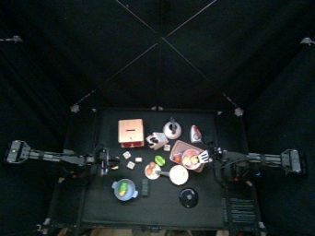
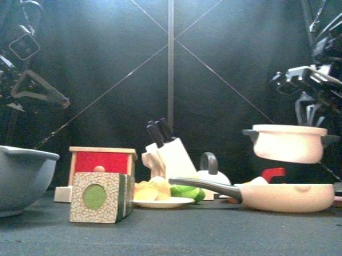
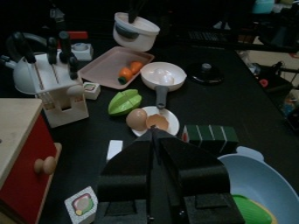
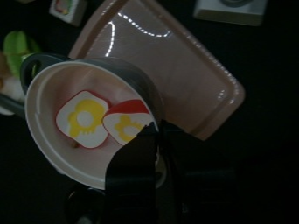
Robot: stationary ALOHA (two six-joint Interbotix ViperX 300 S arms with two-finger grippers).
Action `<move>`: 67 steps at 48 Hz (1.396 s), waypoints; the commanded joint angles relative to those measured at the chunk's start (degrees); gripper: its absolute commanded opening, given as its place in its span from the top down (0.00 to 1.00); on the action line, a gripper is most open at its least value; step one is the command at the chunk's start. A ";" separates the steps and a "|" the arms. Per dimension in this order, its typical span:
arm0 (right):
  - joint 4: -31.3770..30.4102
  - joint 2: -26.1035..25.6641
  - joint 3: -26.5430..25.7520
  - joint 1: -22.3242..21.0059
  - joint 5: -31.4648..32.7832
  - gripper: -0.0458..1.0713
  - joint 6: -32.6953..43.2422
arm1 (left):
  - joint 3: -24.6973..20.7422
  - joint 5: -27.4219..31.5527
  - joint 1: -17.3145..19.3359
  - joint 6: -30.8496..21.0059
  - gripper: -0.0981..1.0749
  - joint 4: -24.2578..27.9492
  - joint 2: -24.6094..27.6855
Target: Place pot on plate
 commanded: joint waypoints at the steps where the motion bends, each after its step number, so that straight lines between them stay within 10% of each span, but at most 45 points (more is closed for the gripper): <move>1: -1.58 0.53 0.62 -4.13 -1.23 0.63 0.00 | -2.11 -0.62 -0.62 0.09 0.49 -0.26 0.18; 34: -2.55 4.22 5.71 -12.22 -16.70 0.56 0.35 | -9.84 -5.63 -1.67 0.44 0.49 -0.26 2.29; 67: 0.53 5.71 5.71 -4.57 -21.01 0.32 0.35 | -19.51 -9.93 -2.37 0.00 0.49 -2.46 21.71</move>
